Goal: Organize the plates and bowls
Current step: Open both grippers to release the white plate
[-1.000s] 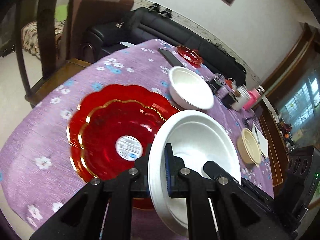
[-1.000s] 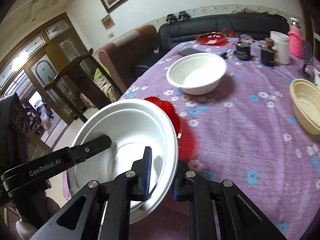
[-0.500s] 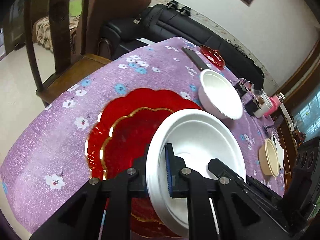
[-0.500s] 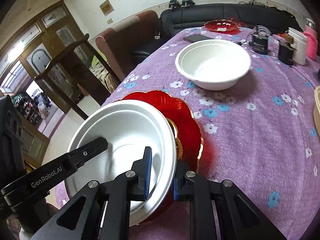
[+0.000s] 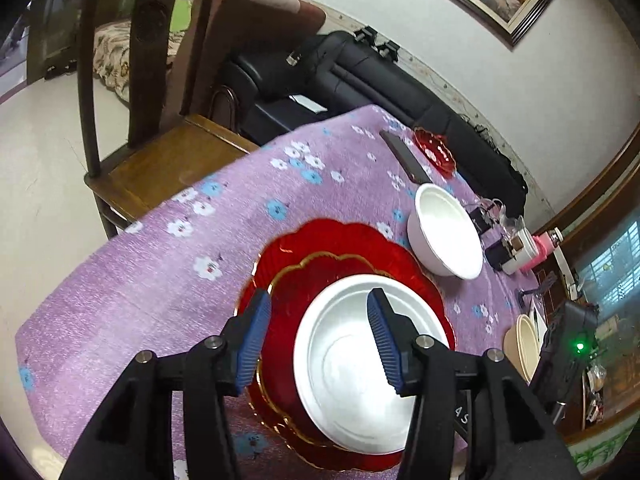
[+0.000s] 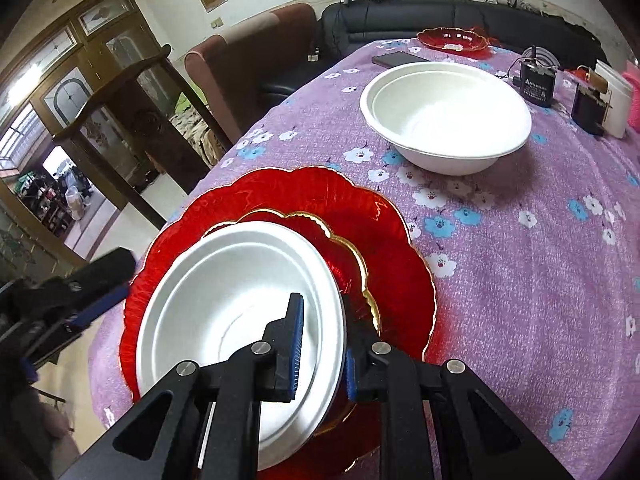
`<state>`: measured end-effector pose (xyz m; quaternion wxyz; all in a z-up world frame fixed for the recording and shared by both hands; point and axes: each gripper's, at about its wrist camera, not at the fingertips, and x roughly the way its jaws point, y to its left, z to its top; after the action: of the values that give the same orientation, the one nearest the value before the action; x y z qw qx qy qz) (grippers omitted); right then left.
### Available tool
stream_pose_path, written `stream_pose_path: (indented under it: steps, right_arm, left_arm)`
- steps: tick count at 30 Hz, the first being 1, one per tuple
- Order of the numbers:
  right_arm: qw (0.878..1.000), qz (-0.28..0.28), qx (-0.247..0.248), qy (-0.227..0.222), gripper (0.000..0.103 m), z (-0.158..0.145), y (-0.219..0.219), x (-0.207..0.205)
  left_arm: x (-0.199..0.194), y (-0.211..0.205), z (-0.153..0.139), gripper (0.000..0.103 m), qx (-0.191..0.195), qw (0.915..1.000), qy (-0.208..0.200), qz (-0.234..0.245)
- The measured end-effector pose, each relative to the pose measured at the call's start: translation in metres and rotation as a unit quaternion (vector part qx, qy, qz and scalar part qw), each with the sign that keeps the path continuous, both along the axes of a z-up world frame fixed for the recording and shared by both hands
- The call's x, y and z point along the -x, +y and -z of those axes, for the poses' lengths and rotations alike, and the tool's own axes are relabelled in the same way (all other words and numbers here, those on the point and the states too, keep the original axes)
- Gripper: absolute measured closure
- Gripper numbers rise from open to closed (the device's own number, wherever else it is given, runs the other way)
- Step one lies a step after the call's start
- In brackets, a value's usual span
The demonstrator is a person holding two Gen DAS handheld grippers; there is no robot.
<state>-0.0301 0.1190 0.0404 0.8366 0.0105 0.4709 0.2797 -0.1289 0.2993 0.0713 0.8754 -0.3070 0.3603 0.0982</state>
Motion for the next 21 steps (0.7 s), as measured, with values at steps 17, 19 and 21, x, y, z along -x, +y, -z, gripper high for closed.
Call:
stream_pose_path:
  steps: [17, 19, 21]
  right_arm:
    - [0.990, 0.055, -0.025, -0.125, 0.038, -0.061, -0.051, 0.043]
    - [0.988, 0.062, -0.027, -0.137, 0.035, -0.066, -0.061, 0.053]
    - [0.987, 0.065, -0.024, -0.147, 0.033, -0.068, -0.070, 0.061]
  left_arm:
    - [0.034, -0.029, -0.038, 0.038, -0.069, 0.9969, -0.038, 0.005]
    - [0.041, -0.035, -0.044, 0.036, -0.078, 0.9960, -0.044, 0.005]
    - [0.046, -0.041, -0.048, 0.035, -0.082, 0.9955, -0.046, 0.009]
